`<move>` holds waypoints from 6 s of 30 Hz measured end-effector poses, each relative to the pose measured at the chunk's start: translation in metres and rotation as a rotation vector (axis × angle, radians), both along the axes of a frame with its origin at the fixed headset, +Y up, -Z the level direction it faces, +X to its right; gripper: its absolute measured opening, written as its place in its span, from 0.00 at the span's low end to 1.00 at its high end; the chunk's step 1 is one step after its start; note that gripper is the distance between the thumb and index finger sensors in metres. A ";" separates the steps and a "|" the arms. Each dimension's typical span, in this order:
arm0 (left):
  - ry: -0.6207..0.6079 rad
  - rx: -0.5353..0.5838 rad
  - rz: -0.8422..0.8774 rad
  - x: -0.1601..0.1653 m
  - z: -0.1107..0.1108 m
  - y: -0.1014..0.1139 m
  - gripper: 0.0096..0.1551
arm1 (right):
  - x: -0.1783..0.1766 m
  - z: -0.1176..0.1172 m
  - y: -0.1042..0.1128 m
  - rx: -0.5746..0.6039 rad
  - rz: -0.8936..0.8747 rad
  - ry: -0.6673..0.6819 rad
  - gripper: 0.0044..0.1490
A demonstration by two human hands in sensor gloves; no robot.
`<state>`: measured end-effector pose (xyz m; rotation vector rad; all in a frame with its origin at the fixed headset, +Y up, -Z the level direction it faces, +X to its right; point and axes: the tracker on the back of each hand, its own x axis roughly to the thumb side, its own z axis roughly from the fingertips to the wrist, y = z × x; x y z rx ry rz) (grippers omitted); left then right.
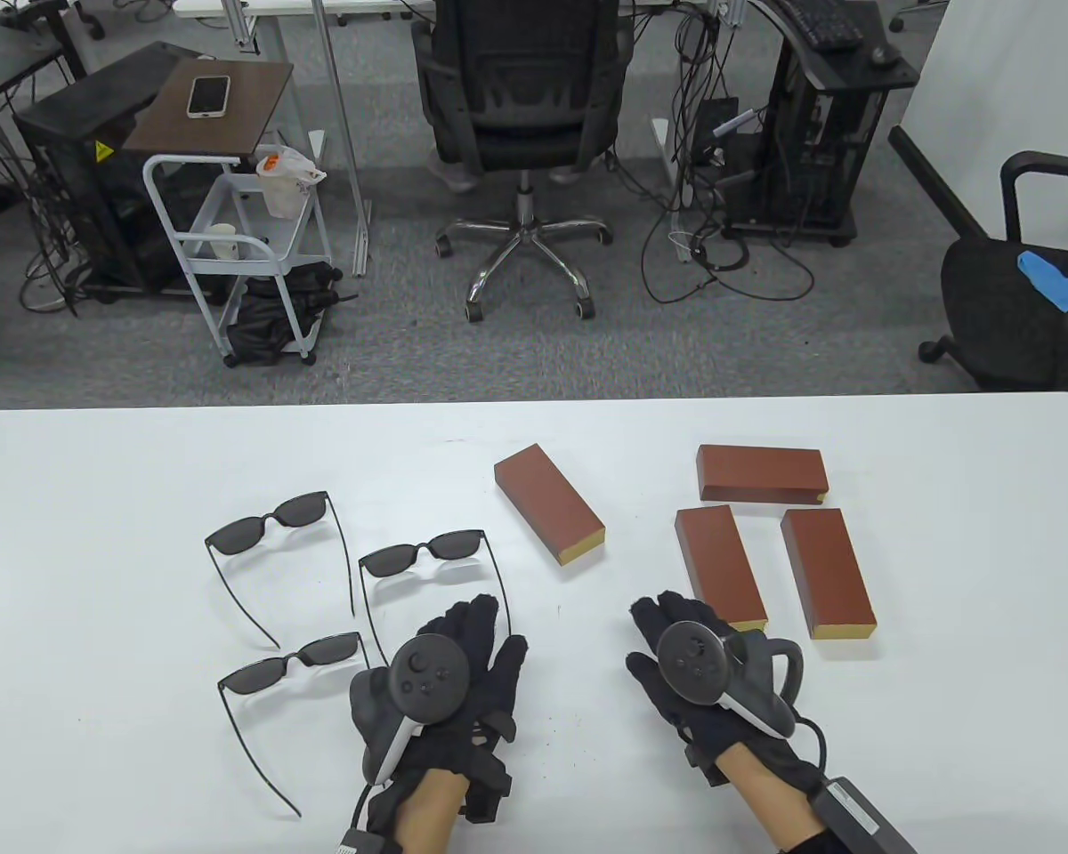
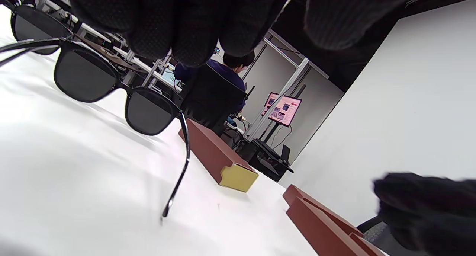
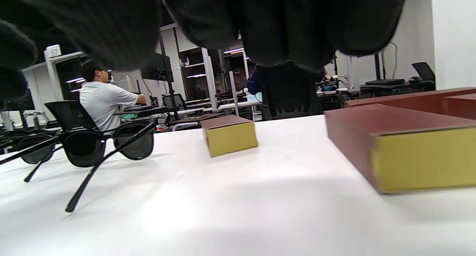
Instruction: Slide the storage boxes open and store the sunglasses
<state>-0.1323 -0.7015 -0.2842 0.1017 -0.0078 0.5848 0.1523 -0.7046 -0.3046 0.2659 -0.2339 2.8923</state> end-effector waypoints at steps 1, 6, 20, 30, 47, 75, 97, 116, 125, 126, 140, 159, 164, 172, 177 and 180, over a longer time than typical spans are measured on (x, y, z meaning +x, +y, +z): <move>0.005 0.000 -0.010 -0.001 0.000 0.000 0.39 | 0.005 0.001 -0.001 -0.003 -0.002 -0.007 0.37; 0.065 0.023 -0.058 -0.014 -0.005 0.004 0.38 | 0.019 0.001 -0.016 0.047 -0.064 -0.005 0.36; 0.165 -0.134 -0.463 -0.074 -0.023 0.010 0.34 | 0.016 -0.003 -0.019 0.015 -0.014 -0.018 0.36; 0.308 -0.329 -0.777 -0.140 -0.026 0.003 0.41 | 0.030 -0.006 -0.019 -0.004 -0.009 -0.065 0.37; 0.309 -0.467 -0.625 -0.177 -0.038 -0.032 0.25 | 0.042 -0.008 -0.019 -0.009 -0.008 -0.115 0.37; -0.184 -0.092 -0.468 -0.034 -0.035 0.016 0.24 | 0.039 -0.006 -0.016 0.002 -0.154 0.068 0.37; -0.429 -0.063 -0.298 0.066 -0.027 0.019 0.24 | 0.036 -0.006 -0.012 -0.089 -0.550 0.205 0.30; -0.401 -0.221 0.629 0.027 -0.029 -0.002 0.34 | 0.048 -0.003 -0.007 -0.073 -0.839 -0.017 0.28; -0.427 -0.255 0.979 0.025 -0.027 -0.017 0.40 | 0.048 0.004 -0.014 -0.151 -1.067 -0.162 0.29; -0.418 -0.251 0.979 0.025 -0.026 -0.018 0.40 | 0.047 0.005 -0.015 -0.168 -1.084 -0.171 0.29; -0.282 -0.309 1.096 0.029 -0.019 -0.032 0.39 | 0.042 0.010 -0.024 -0.197 -1.175 -0.187 0.35; -0.188 -0.349 1.120 0.027 -0.015 -0.036 0.39 | 0.040 0.004 -0.024 -0.156 -1.201 0.061 0.39; -0.144 -0.328 1.101 0.022 -0.015 -0.037 0.38 | 0.037 0.003 -0.026 -0.205 -1.242 0.188 0.51; -0.080 -0.295 1.019 0.020 -0.014 -0.033 0.33 | 0.036 0.004 -0.030 -0.228 -1.342 0.203 0.50; -0.054 -0.278 0.989 0.019 -0.014 -0.033 0.32 | 0.038 0.005 -0.030 -0.219 -1.345 0.160 0.44; -0.052 -0.272 0.981 0.019 -0.014 -0.033 0.31 | 0.039 0.004 -0.030 -0.219 -1.355 0.150 0.40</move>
